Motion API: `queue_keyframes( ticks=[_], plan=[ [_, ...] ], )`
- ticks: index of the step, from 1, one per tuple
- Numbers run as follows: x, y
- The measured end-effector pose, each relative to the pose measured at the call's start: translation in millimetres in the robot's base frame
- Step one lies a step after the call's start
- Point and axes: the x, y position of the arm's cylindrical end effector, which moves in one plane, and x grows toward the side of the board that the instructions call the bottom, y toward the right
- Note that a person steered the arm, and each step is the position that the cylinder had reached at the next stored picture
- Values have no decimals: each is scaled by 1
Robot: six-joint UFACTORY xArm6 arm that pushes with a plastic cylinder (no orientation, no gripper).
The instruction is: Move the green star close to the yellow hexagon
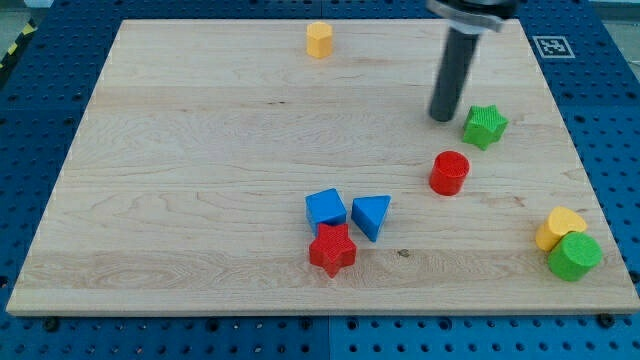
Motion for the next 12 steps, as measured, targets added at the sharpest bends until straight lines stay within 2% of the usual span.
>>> queue_keyframes(
  ticks=[1,3,4,5,6,9,12],
  plan=[
    [16,15],
    [17,-20],
    [32,-41],
    [66,-41],
    [83,-22],
    [85,74],
    [85,58]
  ],
)
